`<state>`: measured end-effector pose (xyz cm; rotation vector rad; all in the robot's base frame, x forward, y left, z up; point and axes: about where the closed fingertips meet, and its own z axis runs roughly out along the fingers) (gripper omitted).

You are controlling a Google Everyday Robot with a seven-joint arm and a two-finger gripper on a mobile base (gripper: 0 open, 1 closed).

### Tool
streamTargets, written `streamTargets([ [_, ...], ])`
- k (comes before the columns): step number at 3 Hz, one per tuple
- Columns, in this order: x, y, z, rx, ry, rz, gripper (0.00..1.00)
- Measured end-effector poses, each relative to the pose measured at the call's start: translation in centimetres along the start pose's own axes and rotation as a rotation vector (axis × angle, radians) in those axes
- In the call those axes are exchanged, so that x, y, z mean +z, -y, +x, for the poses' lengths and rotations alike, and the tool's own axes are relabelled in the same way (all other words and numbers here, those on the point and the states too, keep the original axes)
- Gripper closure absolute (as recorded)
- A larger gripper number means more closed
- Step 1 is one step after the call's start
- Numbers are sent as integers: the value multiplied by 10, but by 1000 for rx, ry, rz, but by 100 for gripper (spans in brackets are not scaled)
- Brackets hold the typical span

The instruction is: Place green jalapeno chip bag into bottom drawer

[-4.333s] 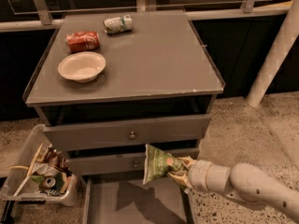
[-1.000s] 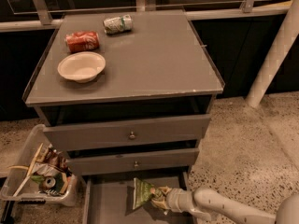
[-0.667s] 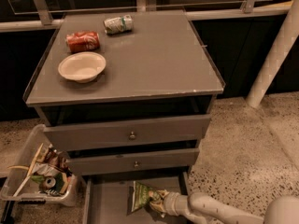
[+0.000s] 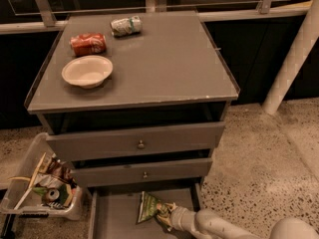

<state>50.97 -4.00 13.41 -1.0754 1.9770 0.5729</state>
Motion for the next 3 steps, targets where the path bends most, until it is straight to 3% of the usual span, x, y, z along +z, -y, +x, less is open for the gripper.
streamTargets([
  [1,1,2,2,2,0,5,82],
  [3,1,2,2,2,0,5,36],
])
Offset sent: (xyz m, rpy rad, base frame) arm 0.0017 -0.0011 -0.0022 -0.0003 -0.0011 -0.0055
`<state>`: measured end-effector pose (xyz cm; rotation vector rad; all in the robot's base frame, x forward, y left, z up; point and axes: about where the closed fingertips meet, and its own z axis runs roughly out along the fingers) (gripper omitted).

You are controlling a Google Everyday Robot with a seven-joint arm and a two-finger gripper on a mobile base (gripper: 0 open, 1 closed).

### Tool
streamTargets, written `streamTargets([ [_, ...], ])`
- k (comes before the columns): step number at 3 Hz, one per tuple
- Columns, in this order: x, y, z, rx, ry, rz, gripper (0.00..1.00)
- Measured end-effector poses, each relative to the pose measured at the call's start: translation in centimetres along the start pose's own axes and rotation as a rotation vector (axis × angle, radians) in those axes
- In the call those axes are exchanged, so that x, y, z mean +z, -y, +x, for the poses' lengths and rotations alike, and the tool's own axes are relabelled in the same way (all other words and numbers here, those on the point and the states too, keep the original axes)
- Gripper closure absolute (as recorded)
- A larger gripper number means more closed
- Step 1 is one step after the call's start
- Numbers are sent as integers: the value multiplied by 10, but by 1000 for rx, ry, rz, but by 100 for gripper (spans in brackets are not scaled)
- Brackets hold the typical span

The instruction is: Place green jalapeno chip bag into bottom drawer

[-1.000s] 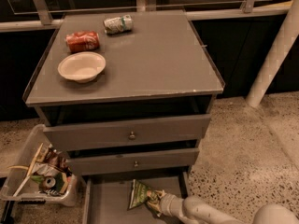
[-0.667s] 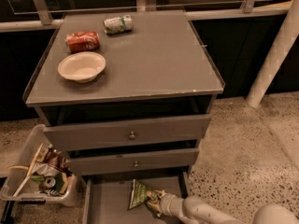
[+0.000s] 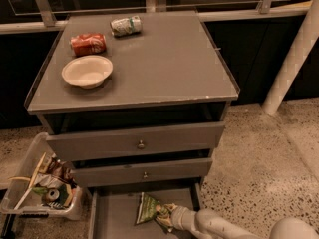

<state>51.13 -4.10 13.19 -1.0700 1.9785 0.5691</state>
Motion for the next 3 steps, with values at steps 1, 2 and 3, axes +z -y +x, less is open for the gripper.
streamTargets([
  [1,0,0,0,0,0,0,13],
  [2,0,0,0,0,0,0,0],
  [3,0,0,0,0,0,0,0],
])
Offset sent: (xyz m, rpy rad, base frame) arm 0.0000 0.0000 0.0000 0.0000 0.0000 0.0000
